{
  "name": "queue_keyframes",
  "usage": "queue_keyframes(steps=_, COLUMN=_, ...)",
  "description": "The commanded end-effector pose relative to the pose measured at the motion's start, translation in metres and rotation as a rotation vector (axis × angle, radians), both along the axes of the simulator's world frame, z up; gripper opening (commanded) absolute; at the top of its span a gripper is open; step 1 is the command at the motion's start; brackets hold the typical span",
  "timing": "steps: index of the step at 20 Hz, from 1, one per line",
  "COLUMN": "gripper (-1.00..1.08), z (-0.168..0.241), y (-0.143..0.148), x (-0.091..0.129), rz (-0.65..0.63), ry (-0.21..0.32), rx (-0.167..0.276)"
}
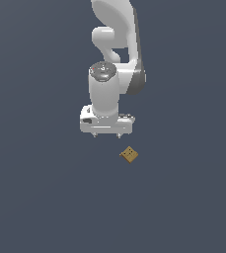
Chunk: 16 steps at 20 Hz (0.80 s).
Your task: Pick up the object and move it to a goal position.
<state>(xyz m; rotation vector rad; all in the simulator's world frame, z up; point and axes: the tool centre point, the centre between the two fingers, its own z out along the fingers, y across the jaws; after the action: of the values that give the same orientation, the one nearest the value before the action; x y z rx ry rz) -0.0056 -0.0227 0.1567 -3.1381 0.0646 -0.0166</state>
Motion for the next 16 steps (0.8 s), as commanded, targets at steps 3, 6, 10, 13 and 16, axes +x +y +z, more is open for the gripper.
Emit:
queue_keyframes(steps=3, gripper=1.0, z=-0.001, y=-0.001, x=0.0, rz=0.0, ry=0.002, rx=-0.002)
queue_keyframes(steps=6, gripper=1.0, z=-0.004, y=-0.008, x=-0.002, rz=0.003, ry=0.013, rx=-0.013)
queue_keyframes(steps=10, gripper=1.0, z=-0.007, y=-0.018, x=-0.004, rz=0.012, ry=0.027, rx=-0.028)
queue_keyframes(steps=13, gripper=1.0, z=-0.007, y=-0.019, x=-0.004, rz=0.016, ry=0.028, rx=-0.029)
queue_keyframes(steps=16, gripper=1.0, z=-0.007, y=-0.017, x=-0.004, rz=0.009, ry=0.026, rx=-0.027)
